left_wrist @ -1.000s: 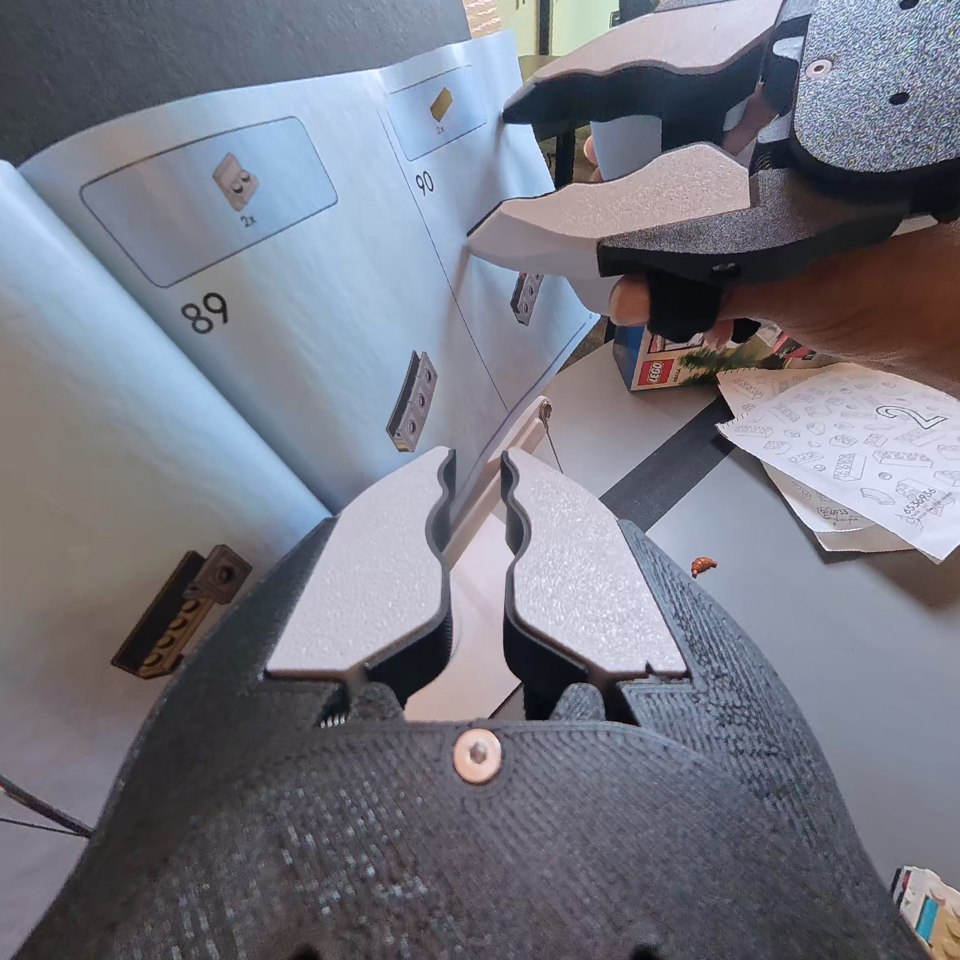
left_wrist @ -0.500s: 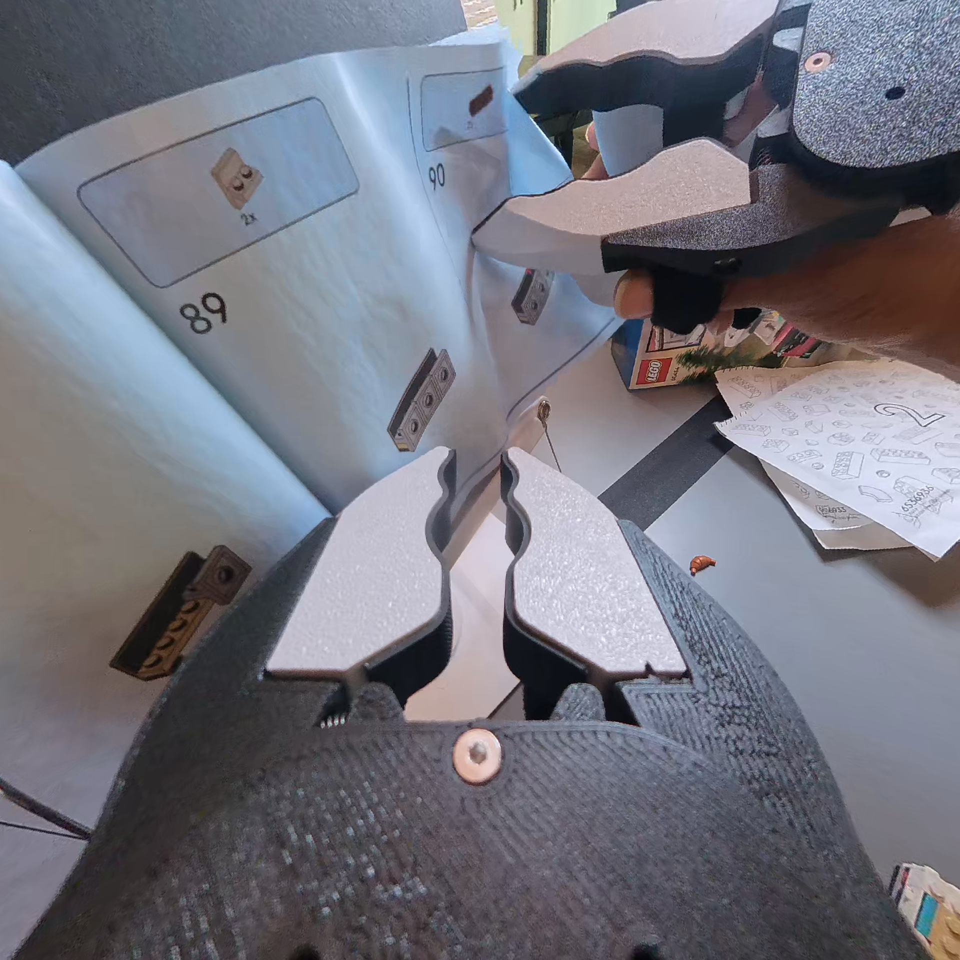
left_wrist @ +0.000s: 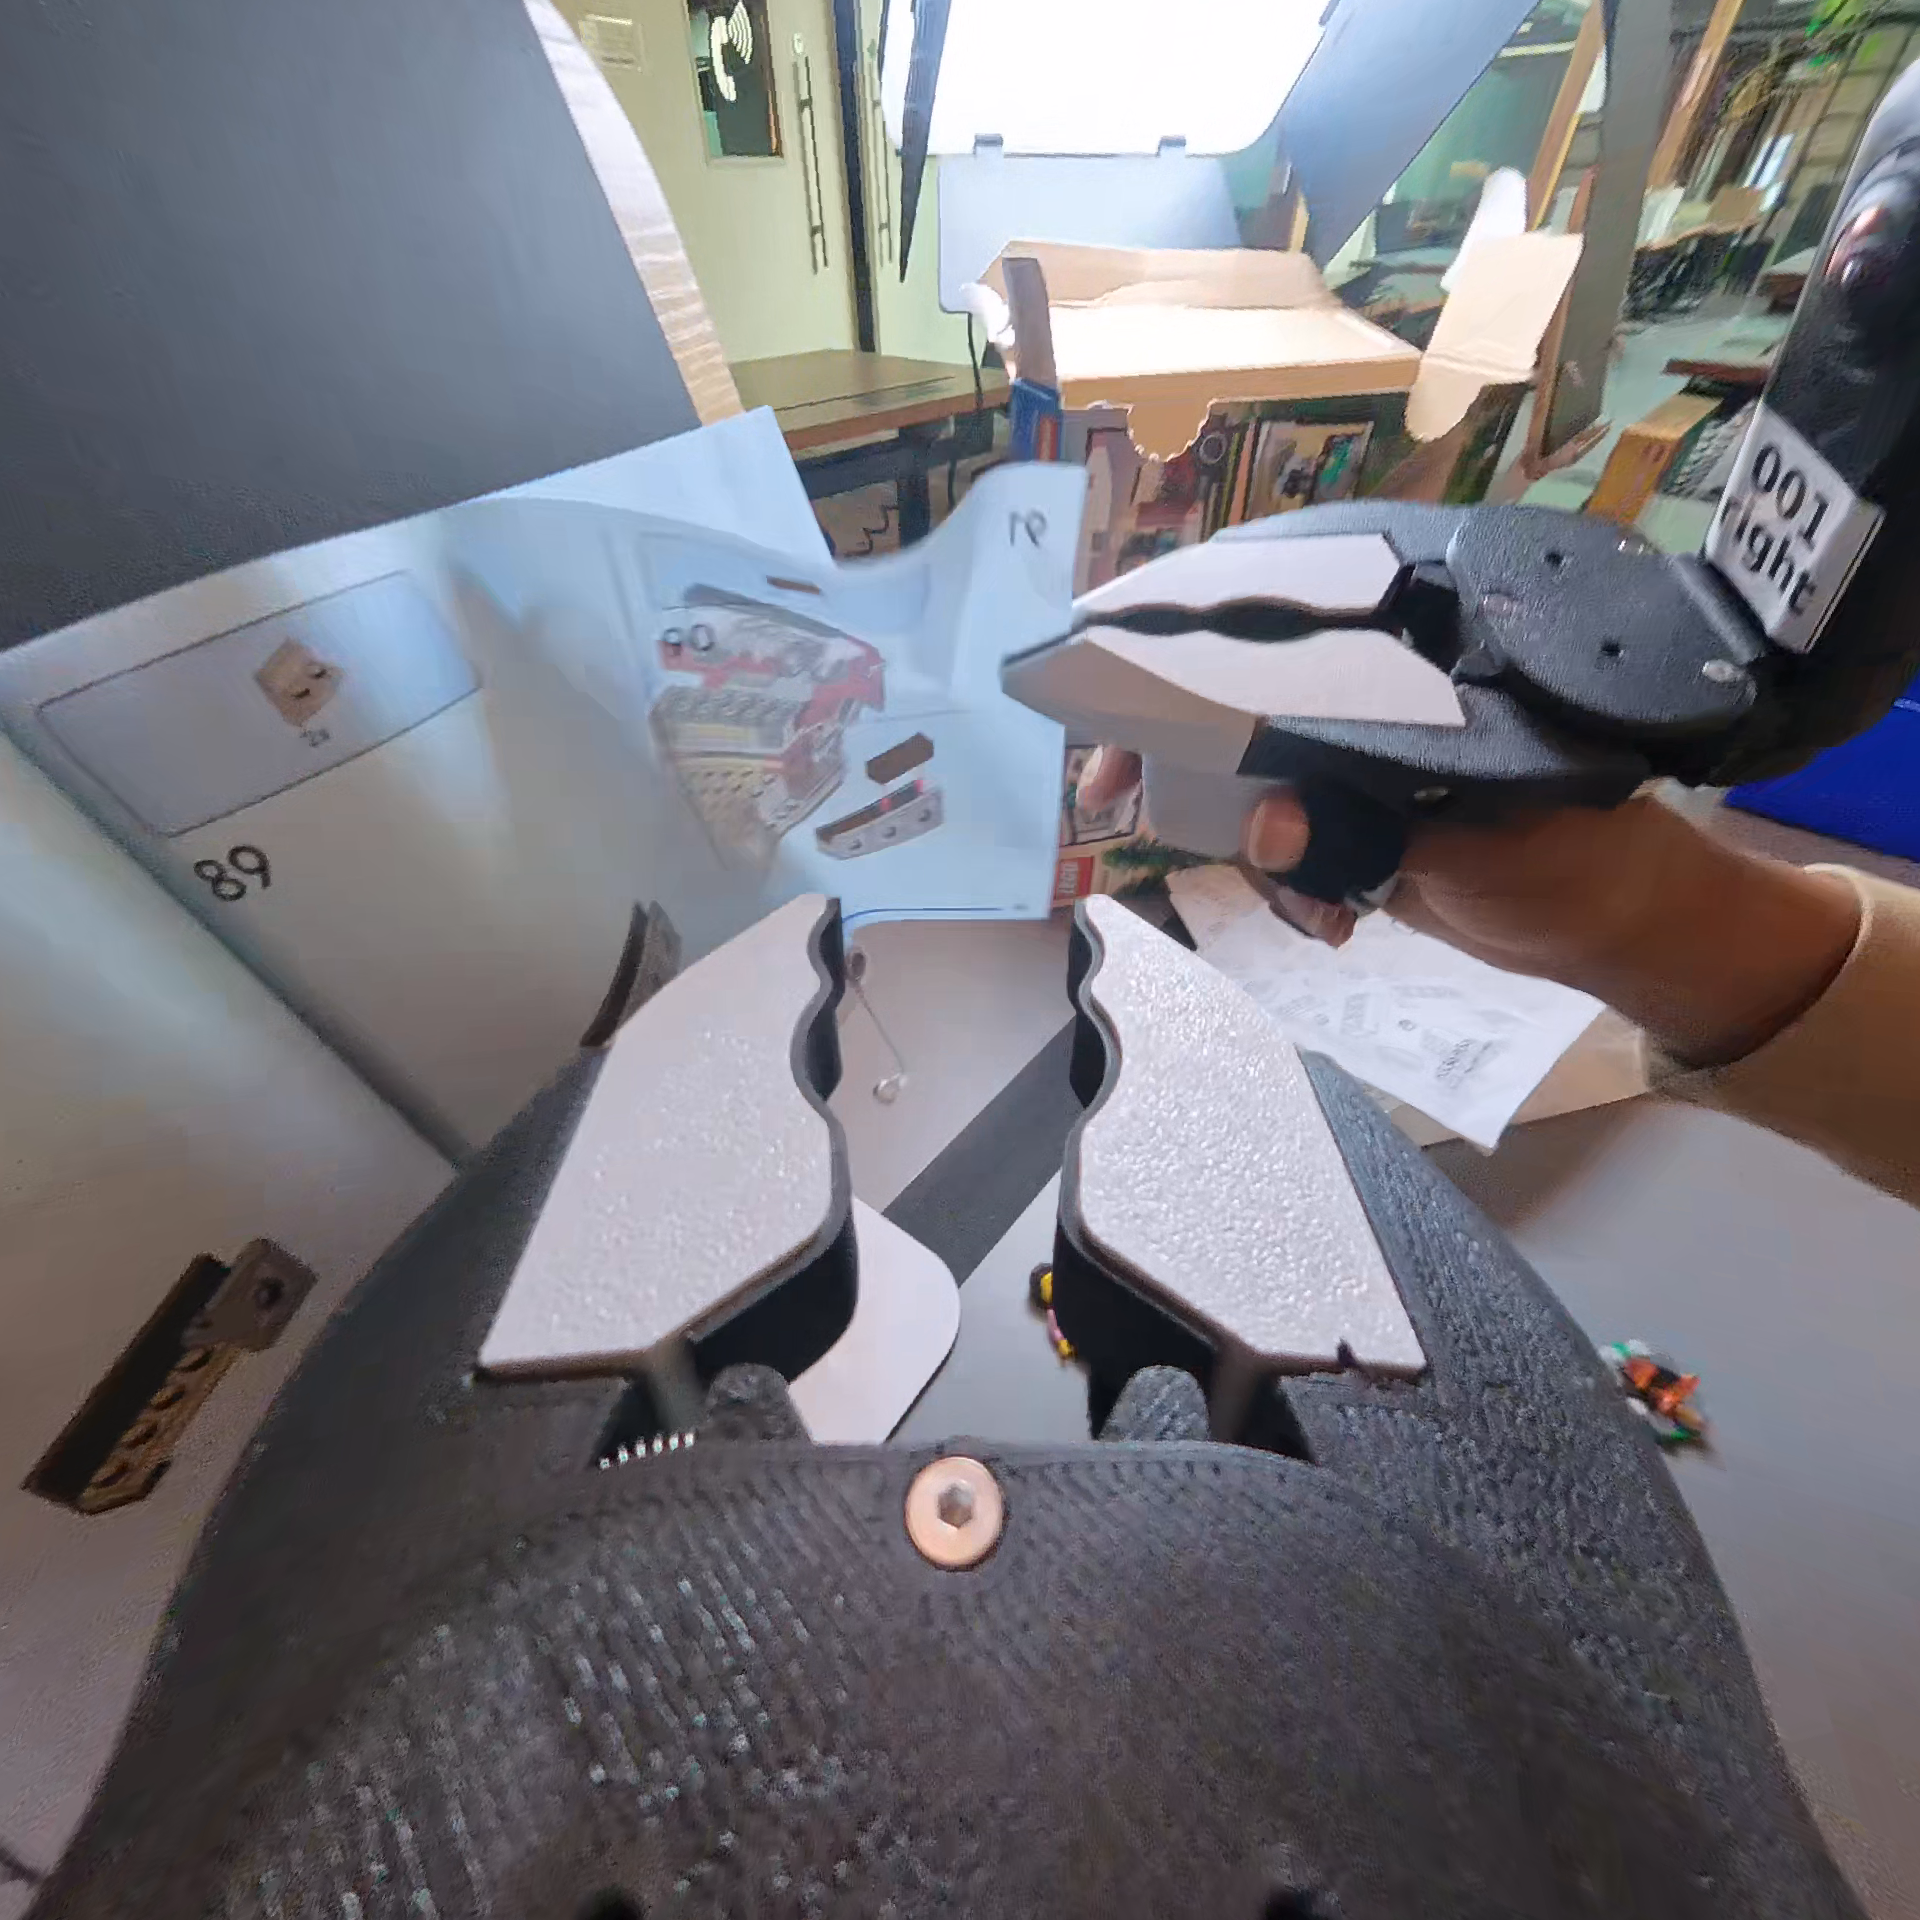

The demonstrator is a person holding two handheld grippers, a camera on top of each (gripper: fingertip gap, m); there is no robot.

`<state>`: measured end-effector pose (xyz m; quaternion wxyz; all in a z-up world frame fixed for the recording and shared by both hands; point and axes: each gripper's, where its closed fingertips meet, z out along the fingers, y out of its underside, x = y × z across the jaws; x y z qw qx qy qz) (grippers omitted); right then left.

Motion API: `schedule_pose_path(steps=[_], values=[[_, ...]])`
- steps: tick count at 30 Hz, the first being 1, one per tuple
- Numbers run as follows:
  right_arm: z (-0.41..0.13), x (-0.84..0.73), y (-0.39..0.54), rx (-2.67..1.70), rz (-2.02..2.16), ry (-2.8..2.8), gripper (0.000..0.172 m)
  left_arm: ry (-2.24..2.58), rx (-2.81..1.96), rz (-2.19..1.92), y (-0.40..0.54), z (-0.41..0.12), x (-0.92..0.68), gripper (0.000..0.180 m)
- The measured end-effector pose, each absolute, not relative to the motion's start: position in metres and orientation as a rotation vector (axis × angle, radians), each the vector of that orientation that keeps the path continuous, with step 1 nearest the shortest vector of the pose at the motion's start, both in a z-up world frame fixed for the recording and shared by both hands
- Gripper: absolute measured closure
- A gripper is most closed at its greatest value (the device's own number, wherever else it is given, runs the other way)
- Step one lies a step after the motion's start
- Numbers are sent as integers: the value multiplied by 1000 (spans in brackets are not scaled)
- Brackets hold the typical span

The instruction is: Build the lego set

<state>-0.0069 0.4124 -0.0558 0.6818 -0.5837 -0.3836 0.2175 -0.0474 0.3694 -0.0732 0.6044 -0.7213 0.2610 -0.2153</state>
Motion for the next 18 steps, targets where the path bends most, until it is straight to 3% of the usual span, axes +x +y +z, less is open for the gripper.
schedule_pose_path(steps=[10,18], values=[[-71,-18,351,-1221,542,-1044,172,580,-1638,-749,347,-50,-3,130],[-65,-39,315,-1124,585,-1136,167,545,-1632,-557,334,-42,-29,173]])
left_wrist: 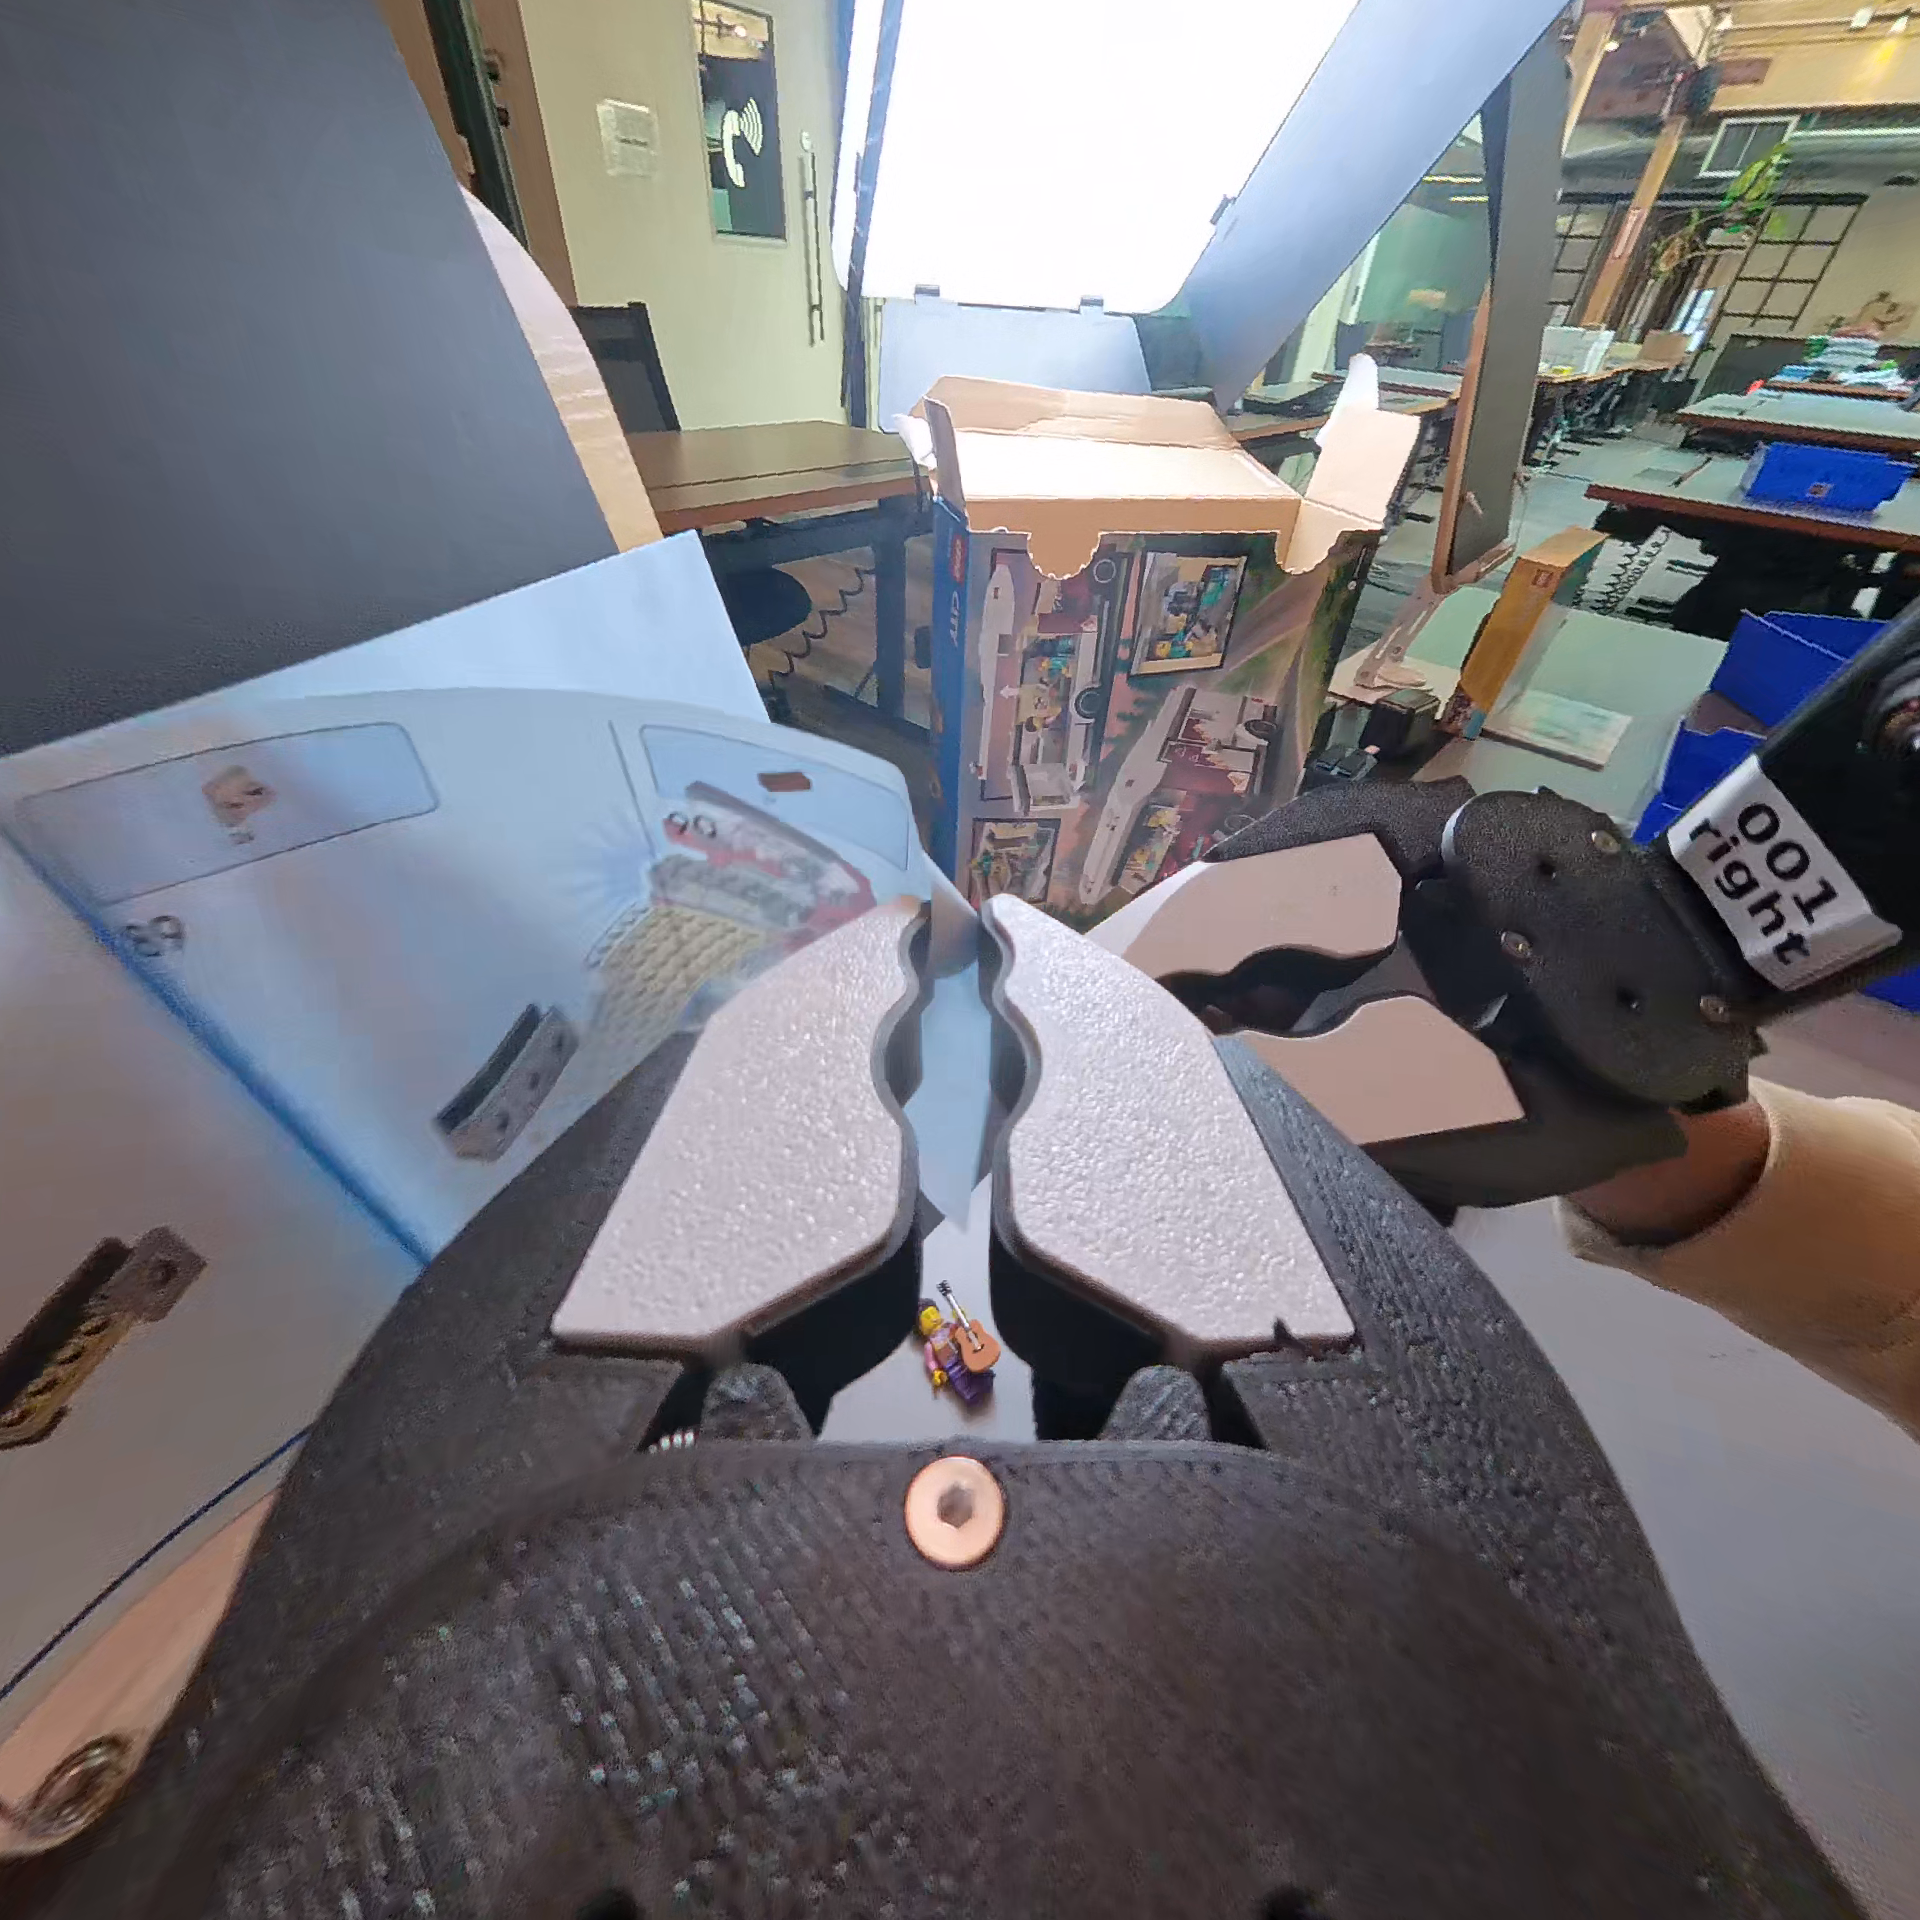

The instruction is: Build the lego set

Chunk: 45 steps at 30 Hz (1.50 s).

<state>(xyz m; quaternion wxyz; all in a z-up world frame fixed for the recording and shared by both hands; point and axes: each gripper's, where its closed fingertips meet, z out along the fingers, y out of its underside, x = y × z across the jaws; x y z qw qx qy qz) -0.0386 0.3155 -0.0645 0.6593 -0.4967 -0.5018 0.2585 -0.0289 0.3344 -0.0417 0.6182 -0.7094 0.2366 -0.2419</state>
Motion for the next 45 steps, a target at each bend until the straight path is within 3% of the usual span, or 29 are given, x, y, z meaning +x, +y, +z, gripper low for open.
schedule_pose_path(steps=[4,7,9,12,17,20,24,29,31,38,45], values=[[-40,-27,327,-1218,1088,-1027,128,531,-1626,-547,328,-39,-47,175],[-37,5,413,-1315,874,-803,121,524,-1622,-545,322,-38,-58,175],[-57,10,461,-1443,757,-780,104,530,-1614,-541,317,-36,-64,175],[-85,-13,492,-1568,911,-817,93,535,-1605,-537,309,-34,-72,175],[-91,-17,493,-1506,1147,-758,132,543,-1610,-497,306,-33,-90,175],[-91,-10,477,-1495,1123,-751,138,535,-1611,-506,309,-32,-96,175],[-91,-5,462,-1551,960,-758,136,511,-1601,-540,312,-29,-95,175],[-77,22,446,-1566,582,-773,104,507,-1598,-564,309,-26,-94,175],[-66,29,423,-1506,473,-806,102,498,-1598,-592,307,-23,-94,175],[-92,-55,274,-1300,345,-1026,102,509,-1623,-642,308,-18,-73,175],[-81,-72,300,-1365,168,-769,123,518,-1650,-625,307,-16,-50,175]])
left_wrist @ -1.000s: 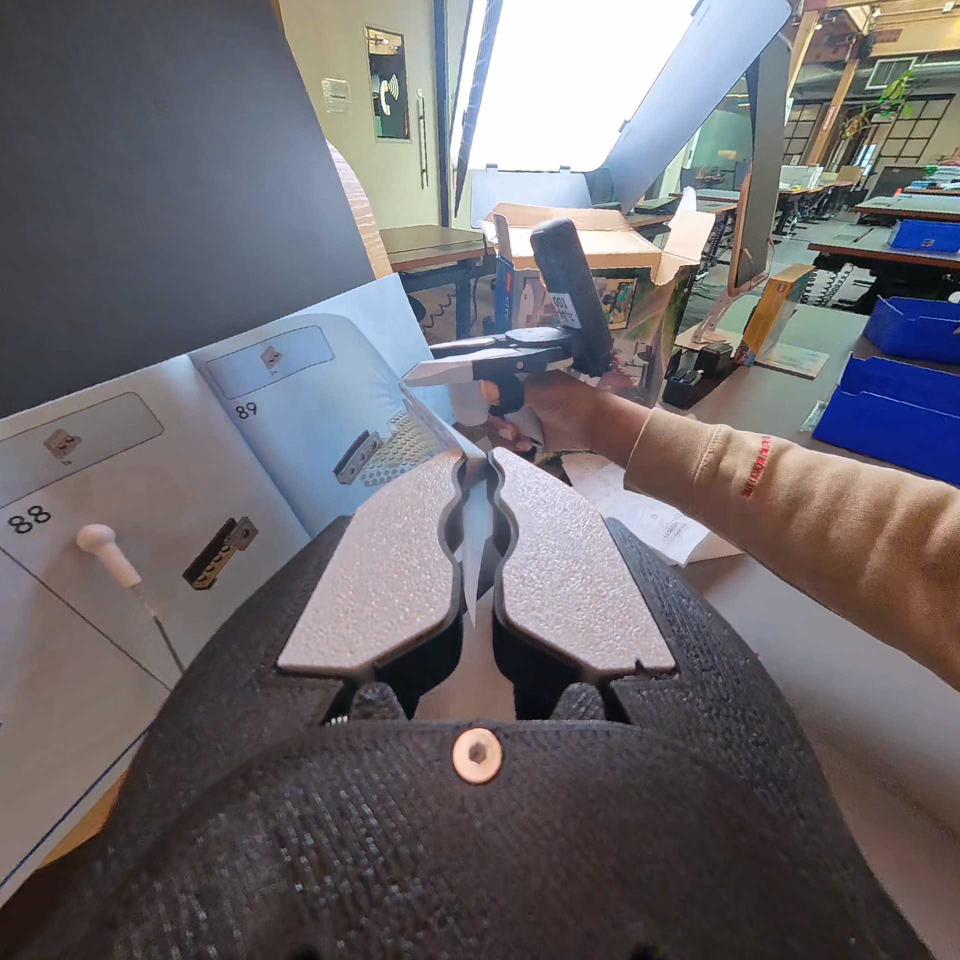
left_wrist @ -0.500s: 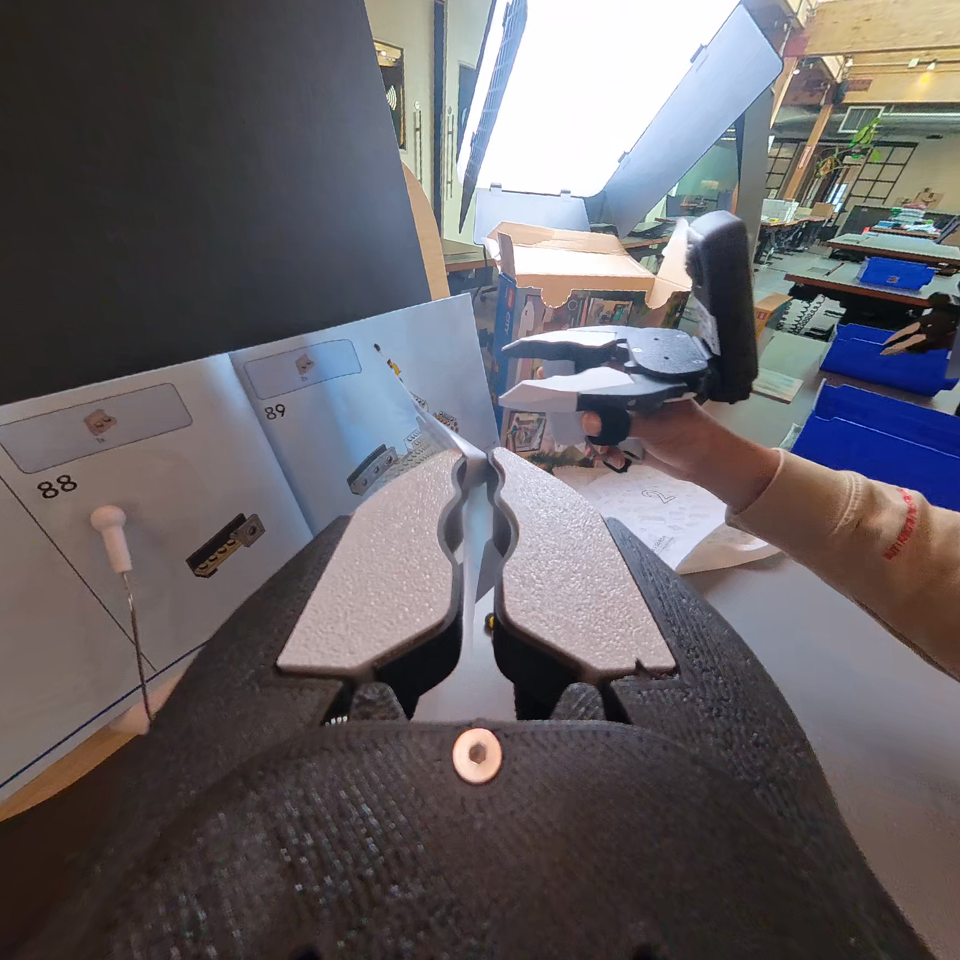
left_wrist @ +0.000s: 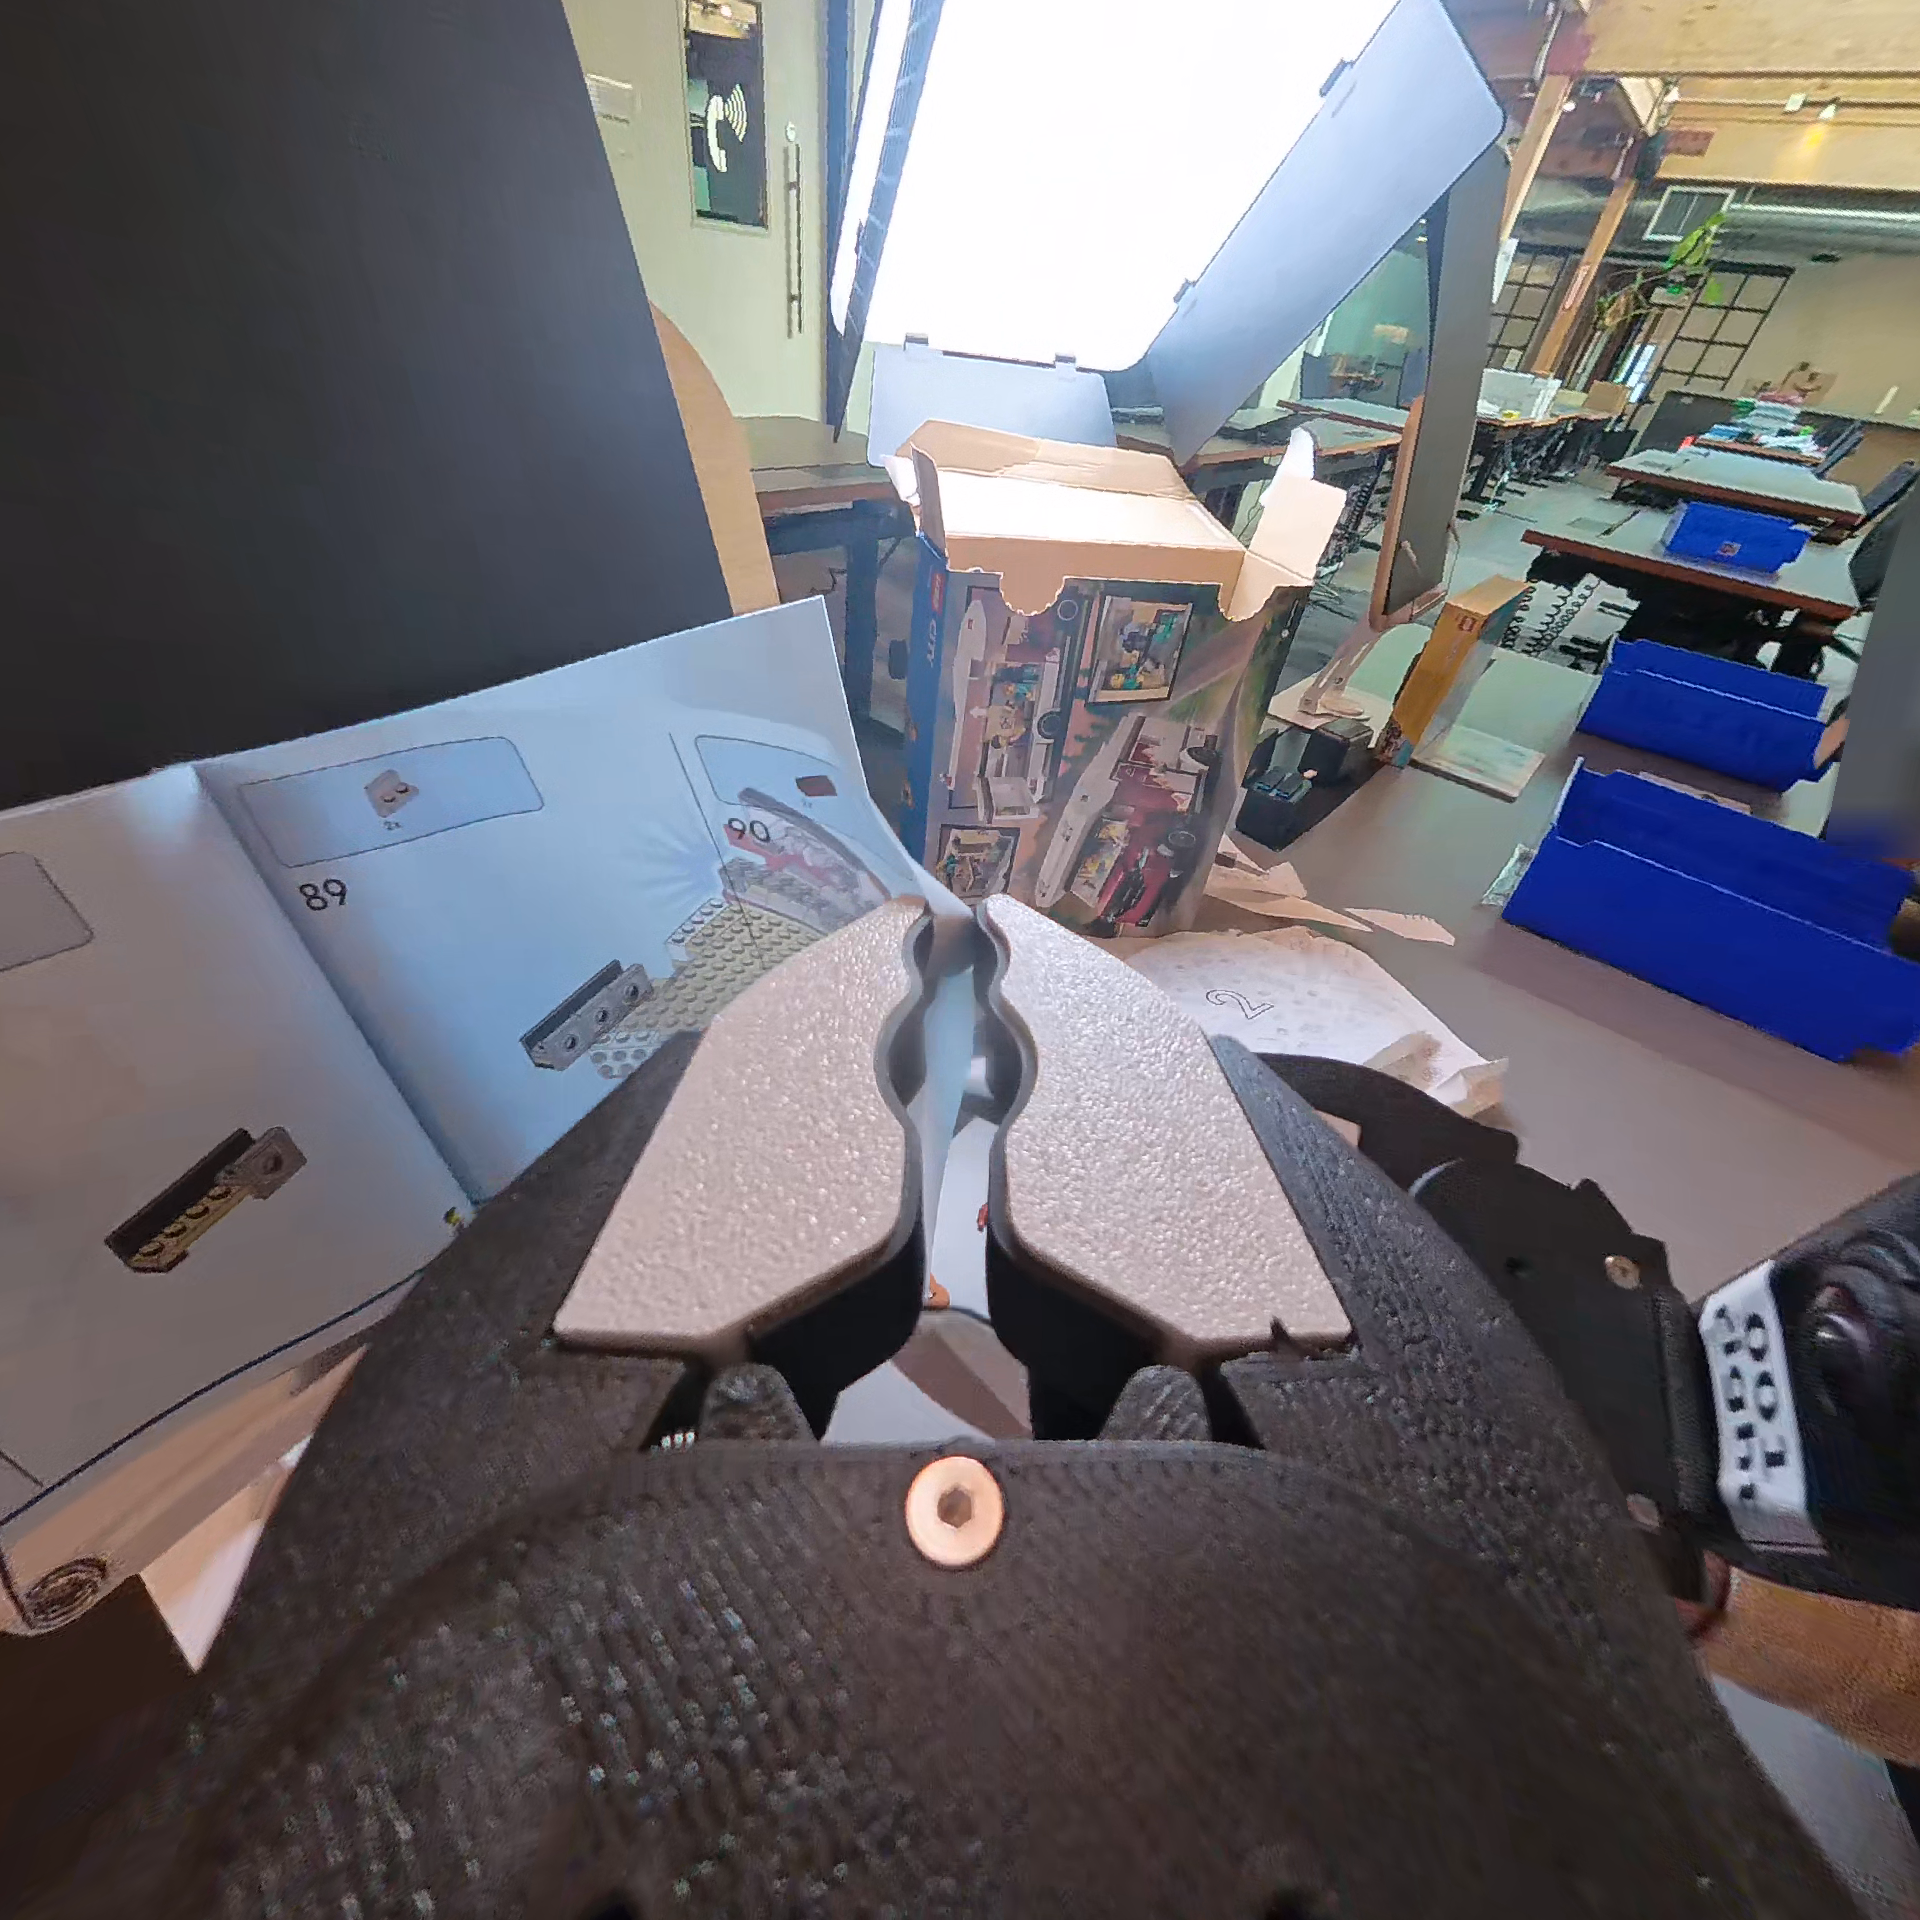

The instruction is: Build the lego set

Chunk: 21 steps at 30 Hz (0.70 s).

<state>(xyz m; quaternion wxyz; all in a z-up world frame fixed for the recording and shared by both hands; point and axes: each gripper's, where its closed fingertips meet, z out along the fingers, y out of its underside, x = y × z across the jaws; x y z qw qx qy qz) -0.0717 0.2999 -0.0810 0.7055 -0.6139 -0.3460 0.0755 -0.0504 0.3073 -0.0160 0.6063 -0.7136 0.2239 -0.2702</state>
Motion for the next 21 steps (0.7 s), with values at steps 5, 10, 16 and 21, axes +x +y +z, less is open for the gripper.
schedule_pose_path(steps=[5,10,16,21], values=[[-80,-59,314,-1376,145,-736,171,585,-1601,-600,303,-4,-51,146],[-86,-45,316,-1467,275,-765,171,564,-1610,-391,312,-4,-116,137],[-81,-62,300,-1501,367,-864,171,607,-1862,229,355,-85,-210,139],[-80,-85,286,-1510,414,-935,171,523,-1963,114,372,-112,-217,154]])
